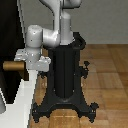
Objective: Open the door by pressing down and pulling on the handle.
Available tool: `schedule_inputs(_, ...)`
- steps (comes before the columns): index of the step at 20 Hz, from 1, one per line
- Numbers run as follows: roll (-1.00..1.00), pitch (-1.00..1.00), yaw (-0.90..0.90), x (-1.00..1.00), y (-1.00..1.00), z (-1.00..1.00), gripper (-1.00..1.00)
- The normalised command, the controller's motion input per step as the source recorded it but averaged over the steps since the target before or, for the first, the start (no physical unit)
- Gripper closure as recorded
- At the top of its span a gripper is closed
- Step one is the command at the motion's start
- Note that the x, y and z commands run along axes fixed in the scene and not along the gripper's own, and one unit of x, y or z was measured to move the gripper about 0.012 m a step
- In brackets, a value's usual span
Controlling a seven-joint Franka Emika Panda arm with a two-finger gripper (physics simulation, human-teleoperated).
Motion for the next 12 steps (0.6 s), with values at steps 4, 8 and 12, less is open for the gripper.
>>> schedule_inputs(4, 0.00, 0.00, 0.00, 0.00, 1.00, 0.00, -1.00)
schedule_inputs(8, 0.00, 0.00, 0.00, 0.00, 1.00, 0.00, -1.00)
schedule_inputs(12, 0.00, 0.00, 0.00, 0.00, 0.25, -0.33, -1.00)
